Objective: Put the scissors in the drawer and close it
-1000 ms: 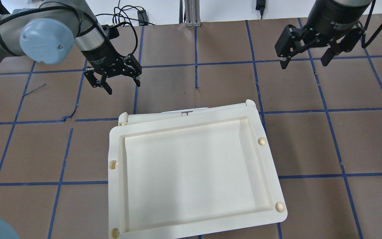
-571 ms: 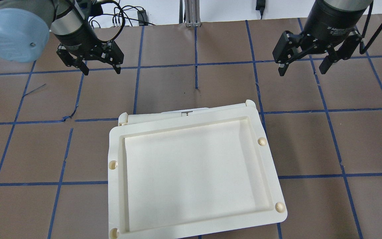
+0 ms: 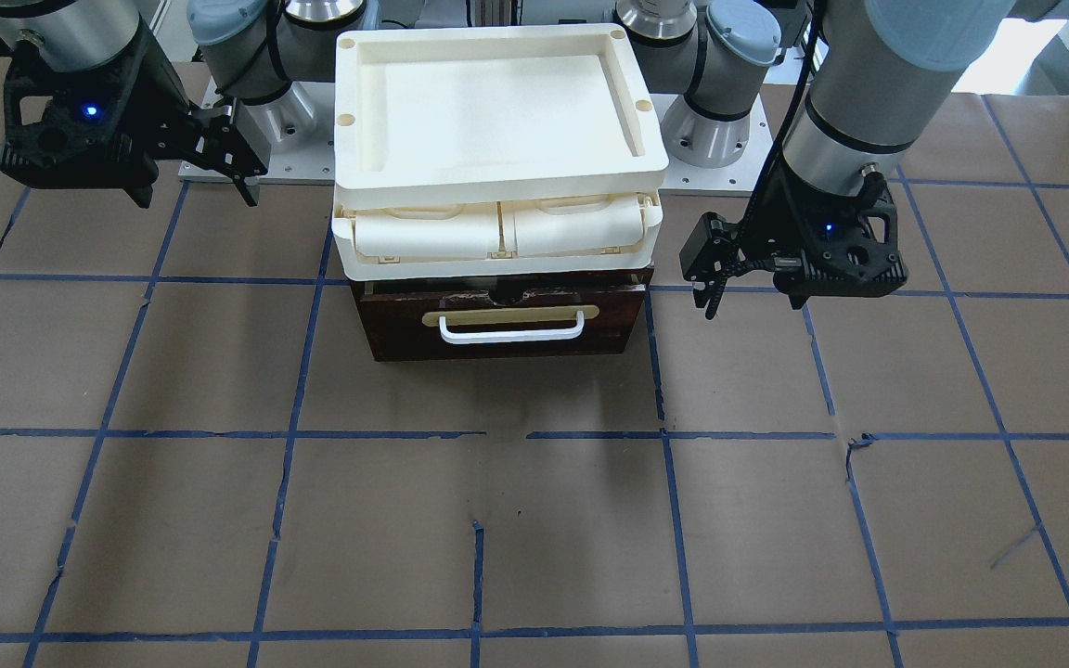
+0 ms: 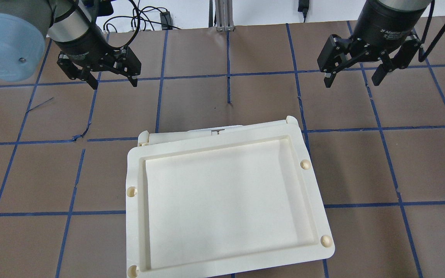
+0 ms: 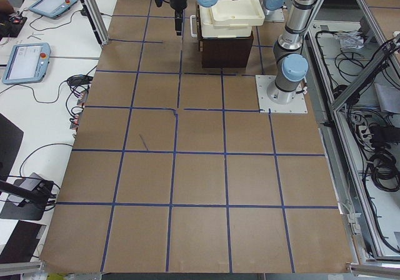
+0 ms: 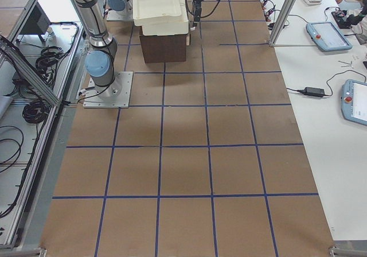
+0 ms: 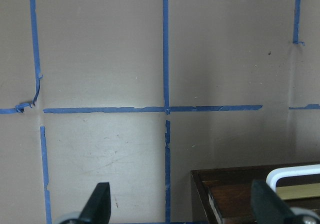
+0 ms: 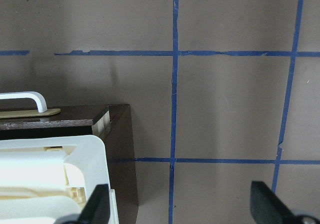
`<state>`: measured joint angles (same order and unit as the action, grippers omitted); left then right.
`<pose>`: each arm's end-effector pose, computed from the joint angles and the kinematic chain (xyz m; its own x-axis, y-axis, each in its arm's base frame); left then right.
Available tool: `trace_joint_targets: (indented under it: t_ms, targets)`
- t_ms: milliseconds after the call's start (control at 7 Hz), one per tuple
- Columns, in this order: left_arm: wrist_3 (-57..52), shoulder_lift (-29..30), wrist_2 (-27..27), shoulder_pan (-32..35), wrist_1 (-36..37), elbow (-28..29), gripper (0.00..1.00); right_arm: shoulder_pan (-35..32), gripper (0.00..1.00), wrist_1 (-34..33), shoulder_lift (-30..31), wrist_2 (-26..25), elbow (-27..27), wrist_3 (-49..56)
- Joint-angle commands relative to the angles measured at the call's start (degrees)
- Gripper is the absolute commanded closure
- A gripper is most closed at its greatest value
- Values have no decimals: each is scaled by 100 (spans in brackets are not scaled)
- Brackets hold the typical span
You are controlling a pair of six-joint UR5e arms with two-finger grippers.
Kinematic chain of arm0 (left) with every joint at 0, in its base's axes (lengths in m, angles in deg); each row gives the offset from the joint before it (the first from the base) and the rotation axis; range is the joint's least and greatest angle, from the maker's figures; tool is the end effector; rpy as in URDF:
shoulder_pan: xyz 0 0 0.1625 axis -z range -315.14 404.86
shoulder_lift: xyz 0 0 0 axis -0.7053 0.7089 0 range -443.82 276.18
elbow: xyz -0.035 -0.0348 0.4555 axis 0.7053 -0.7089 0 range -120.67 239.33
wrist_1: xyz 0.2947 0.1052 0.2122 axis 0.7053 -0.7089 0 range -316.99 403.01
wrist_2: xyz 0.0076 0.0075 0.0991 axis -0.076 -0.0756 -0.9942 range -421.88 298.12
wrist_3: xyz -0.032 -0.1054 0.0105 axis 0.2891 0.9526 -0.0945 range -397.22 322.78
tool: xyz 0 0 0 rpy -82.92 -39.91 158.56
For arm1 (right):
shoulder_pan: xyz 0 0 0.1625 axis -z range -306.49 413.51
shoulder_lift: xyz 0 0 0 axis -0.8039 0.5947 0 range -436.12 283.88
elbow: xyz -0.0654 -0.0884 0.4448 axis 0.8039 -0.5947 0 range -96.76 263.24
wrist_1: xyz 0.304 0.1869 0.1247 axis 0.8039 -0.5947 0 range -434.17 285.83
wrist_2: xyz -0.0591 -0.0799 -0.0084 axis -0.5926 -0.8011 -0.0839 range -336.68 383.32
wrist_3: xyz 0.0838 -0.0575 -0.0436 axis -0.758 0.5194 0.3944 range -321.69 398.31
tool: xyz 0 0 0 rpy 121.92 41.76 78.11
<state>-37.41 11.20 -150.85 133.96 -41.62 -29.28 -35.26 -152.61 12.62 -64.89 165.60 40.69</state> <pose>-0.1275 -0.4982 0.4890 -0.9998 -0.0117 0.0178 -0.0122 0.9995 -0.0305 0.1270 -0.4539 0.5408 -0.9992 -0.0170 -0.0349 -0.0201 0.9958 0.0890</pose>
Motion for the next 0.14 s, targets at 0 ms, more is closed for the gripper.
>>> trace_joint_targets:
  t_ms: [0]
  targets:
    - [-8, -9, -6, 1, -10, -16, 0, 0, 0, 4, 4, -12, -1, 0]
